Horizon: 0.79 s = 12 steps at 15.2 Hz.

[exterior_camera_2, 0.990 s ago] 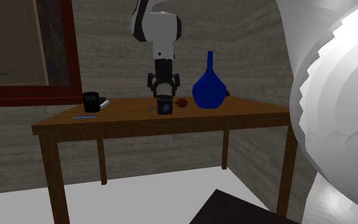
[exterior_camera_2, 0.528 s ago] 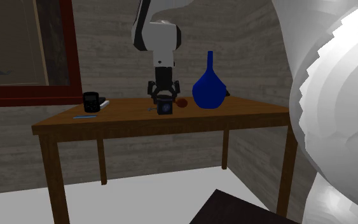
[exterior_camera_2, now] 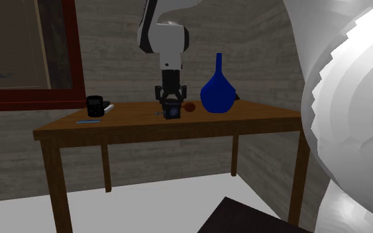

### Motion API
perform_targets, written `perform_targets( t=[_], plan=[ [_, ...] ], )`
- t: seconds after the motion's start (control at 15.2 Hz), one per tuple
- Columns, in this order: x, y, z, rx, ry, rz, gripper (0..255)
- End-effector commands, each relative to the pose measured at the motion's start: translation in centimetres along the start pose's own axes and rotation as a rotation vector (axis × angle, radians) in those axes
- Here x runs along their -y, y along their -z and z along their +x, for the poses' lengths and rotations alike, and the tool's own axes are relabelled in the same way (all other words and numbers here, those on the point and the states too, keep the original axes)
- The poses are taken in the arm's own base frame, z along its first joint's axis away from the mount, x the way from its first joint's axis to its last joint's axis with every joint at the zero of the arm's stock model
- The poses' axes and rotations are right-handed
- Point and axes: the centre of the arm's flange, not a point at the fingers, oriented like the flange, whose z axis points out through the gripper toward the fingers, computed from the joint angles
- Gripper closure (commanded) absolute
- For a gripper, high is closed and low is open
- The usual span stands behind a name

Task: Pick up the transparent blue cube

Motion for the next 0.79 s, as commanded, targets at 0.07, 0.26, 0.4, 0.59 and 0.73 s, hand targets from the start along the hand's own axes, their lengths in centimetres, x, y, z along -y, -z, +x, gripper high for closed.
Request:
perform_targets(
  t=[0.07, 0.26, 0.4, 0.59, 0.73],
  plan=[
    [0.2, -0.1, 0.0, 0.001, 0.001, 0.001, 255],
    [0.2, 1.5, 0.0, 0.001, 0.001, 0.001, 255],
    [0.1, 2.5, 0.0, 0.001, 0.001, 0.001, 255],
    [0.1, 4.1, -0.1, 0.001, 0.001, 0.001, 255],
    [0.1, 5.2, -0.1, 0.001, 0.001, 0.001, 255]
  ],
)
